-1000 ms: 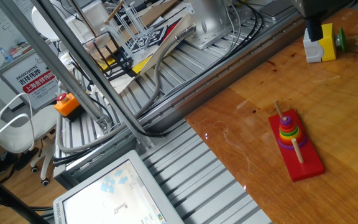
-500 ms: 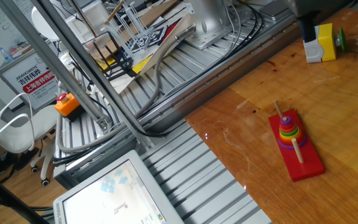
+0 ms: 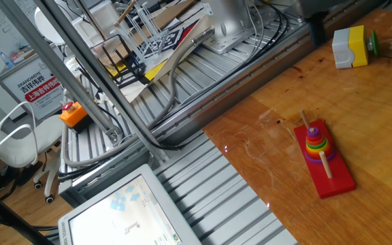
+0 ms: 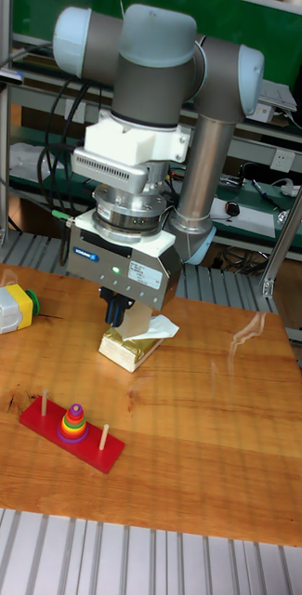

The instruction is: Take out one Hanoi block and throw it aside

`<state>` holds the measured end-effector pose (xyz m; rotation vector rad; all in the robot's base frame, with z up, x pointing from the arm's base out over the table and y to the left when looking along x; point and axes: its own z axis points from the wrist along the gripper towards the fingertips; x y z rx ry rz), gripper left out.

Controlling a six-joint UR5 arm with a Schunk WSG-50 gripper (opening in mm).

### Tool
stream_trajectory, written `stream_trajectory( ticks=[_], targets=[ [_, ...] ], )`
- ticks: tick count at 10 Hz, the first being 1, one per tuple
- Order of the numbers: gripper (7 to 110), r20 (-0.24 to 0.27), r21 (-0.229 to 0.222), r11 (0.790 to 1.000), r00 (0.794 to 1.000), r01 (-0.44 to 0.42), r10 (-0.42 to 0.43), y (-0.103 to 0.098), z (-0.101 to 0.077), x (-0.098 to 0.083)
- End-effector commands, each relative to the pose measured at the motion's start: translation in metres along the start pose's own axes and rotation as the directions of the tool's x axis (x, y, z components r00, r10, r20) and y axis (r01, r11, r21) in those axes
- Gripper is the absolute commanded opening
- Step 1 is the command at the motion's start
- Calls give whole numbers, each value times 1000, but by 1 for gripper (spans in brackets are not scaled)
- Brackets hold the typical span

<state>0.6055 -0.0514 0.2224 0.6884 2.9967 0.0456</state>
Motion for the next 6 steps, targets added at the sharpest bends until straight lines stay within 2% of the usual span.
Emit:
stream_trajectory(
  ticks=[1,4,6],
  targets=[
    [7,0,-9,1000,1000,29,-29,5,-4,-22],
    [7,-11,-1,997,997,78,-78,0,-10,-42],
    [7,5,54,990,991,133,-133,-12,-13,-60]
  ],
)
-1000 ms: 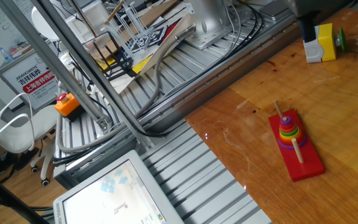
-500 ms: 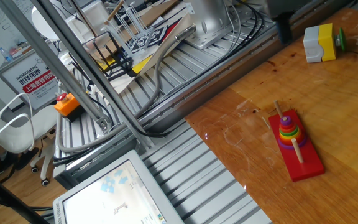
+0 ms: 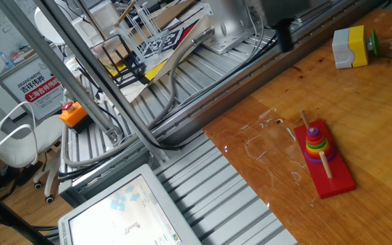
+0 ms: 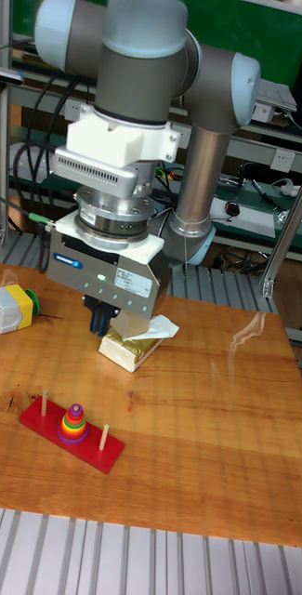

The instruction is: Take out one Hanoi block and throw it aside

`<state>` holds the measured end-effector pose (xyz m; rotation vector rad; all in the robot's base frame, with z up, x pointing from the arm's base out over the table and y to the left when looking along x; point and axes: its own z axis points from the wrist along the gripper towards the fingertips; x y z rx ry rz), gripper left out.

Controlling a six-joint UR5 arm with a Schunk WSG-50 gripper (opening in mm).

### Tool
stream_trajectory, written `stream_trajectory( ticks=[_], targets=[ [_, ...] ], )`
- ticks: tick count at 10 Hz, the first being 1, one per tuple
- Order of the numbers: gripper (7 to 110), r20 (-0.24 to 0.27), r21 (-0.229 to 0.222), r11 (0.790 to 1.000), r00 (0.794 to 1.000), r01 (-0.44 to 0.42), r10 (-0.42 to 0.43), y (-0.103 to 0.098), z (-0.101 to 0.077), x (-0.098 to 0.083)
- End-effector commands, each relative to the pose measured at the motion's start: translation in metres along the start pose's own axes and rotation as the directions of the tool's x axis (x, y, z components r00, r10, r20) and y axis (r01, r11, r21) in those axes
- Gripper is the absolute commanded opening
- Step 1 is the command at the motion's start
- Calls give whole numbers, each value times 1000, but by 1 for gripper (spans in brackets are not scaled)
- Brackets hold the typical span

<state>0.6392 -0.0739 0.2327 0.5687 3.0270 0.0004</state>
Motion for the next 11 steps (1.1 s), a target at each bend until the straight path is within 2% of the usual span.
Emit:
stream_trajectory(
  ticks=[1,6,8,11],
  targets=[
    [7,4,22,997,998,67,-67,-7,-3,-19],
    [7,-25,-11,990,990,138,-139,1,7,-12],
    [7,-10,-15,988,988,153,-154,4,14,-14],
    [7,30,5,985,985,171,-171,2,33,-24]
  ],
)
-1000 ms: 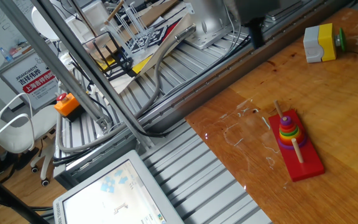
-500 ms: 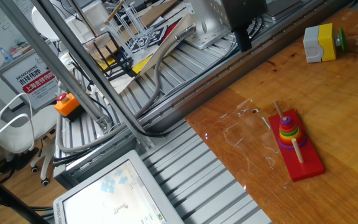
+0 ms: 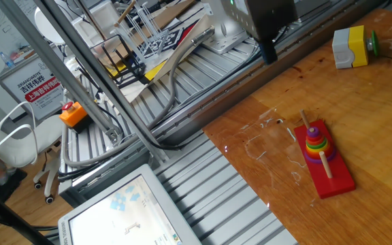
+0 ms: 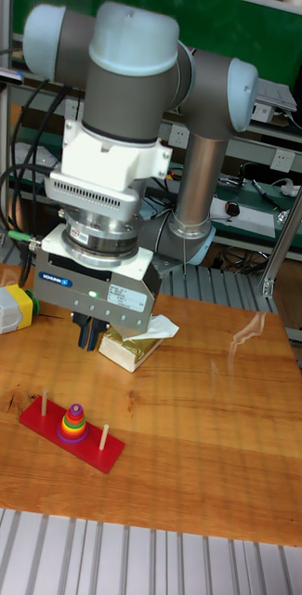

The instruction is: Take out one Hanoi block and throw it aside

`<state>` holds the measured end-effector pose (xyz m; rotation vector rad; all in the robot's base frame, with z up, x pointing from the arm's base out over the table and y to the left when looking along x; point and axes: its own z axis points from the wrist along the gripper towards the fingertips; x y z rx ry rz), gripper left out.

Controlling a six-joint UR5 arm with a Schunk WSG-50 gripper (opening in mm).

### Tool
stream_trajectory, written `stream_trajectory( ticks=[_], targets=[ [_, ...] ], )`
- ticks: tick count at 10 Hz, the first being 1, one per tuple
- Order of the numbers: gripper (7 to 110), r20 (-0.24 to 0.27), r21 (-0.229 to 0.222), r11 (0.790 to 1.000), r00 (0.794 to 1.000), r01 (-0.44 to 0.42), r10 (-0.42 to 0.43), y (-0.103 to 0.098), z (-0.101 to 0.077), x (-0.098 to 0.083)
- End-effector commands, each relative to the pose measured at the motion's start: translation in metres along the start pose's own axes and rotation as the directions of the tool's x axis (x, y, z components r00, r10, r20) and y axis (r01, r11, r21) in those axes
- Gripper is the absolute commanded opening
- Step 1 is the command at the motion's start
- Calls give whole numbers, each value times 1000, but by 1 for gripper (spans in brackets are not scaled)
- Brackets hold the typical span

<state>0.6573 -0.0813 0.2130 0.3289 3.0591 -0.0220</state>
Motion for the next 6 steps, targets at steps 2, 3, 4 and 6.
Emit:
stream_trajectory(
  ticks=[2,3,4,6],
  targets=[
    [7,53,17,1000,998,19,-20,-2,26,-12],
    [7,37,15,1000,999,19,-19,-3,25,-9],
    [7,32,18,1000,999,17,-18,-4,24,-8],
    [7,32,20,1000,999,20,-21,-4,24,-8]
  ],
)
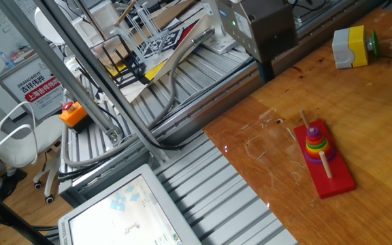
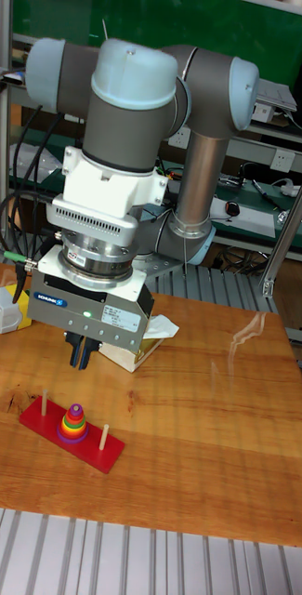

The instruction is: Take out one Hanoi block and throw it aside

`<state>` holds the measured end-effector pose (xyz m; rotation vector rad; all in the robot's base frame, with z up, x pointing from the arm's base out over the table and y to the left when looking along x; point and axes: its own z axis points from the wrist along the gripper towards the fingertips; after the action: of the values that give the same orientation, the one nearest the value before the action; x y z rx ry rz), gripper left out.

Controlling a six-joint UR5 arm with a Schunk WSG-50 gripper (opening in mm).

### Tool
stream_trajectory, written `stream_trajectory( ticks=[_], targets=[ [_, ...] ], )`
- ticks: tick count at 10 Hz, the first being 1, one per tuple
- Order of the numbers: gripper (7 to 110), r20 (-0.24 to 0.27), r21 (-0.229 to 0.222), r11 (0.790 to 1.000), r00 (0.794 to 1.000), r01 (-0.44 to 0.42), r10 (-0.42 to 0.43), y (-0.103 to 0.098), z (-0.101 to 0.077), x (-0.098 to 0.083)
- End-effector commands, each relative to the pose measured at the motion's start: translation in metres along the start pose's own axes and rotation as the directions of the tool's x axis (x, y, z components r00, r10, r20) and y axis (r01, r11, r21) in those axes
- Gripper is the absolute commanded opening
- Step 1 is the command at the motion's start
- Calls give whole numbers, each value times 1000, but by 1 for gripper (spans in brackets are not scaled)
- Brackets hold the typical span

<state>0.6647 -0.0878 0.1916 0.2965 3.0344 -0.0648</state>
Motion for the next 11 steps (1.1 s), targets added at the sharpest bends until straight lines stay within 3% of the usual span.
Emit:
stream_trajectory(
  ticks=[1,3,8,11],
  targets=[
    [7,-4,-1,1000,1000,4,-4,-1,2,1],
    [7,-27,27,1000,1000,13,-12,-8,2,7],
    [7,-79,31,999,997,28,-26,-9,1,20],
    [7,-129,-16,1000,991,19,-21,2,0,32]
  ],
)
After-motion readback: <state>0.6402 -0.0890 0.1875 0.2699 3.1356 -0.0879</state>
